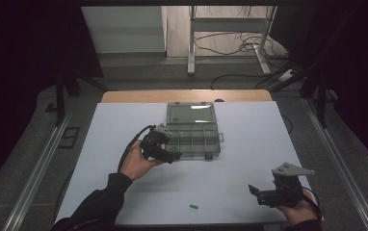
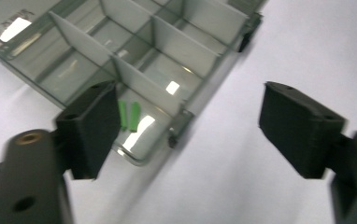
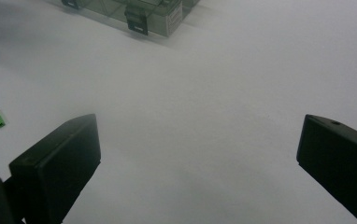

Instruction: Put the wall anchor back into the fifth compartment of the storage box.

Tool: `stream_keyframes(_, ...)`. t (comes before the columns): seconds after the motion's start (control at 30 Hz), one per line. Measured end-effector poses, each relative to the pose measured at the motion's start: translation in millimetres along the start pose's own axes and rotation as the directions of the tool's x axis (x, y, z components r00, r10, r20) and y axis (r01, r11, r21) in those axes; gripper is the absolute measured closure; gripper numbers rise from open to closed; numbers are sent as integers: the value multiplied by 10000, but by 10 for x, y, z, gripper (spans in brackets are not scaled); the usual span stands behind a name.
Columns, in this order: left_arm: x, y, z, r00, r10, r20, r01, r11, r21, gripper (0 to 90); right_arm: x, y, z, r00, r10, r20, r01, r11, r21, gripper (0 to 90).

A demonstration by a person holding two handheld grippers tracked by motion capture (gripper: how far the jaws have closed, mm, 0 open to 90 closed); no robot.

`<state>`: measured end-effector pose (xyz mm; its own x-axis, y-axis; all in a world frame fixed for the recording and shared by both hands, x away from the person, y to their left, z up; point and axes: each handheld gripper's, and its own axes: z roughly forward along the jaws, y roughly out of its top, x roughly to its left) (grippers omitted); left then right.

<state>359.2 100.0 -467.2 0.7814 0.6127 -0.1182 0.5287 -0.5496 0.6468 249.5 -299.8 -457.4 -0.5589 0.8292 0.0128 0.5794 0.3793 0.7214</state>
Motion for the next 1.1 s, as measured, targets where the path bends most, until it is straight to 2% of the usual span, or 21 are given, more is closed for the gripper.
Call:
stream_keyframes(0.17,-80,-51,-28,9999,-67,87,67,10000,32,91,0,1,3,10000,-4,-13,4,10000,-18,2)
stream_keyframes(0.33,-187,-107,-60,9992,276,275,-278,9996,66,20,1,1,2,10000,-16,-9,16,10000,-31,2)
stream_keyframes(0.63,-386,-193,-113,9950,324,941,-329,9995,32,9,0,1,1,10000,-9,-22,8,10000,-59,2)
stream_keyframes(0.83,-511,-249,-103,9923,313,1200,-354,9988,328,10,2,2,2,10000,-17,-23,17,10000,-49,2)
stream_keyframes(0.97,-606,-278,-89,9900,625,1265,-706,9957,606,6,3,2,1,10000,-26,-16,26,10000,-57,2)
stream_keyframes(1.03,-667,-297,-73,9887,571,1386,-661,9959,618,7,3,2,0,10000,-31,-13,31,10000,-55,2)
stream_keyframes(1.1,-692,-309,-62,9858,734,1511,-863,9930,806,19,4,3,1,10000,-41,-11,41,10000,-61,1)
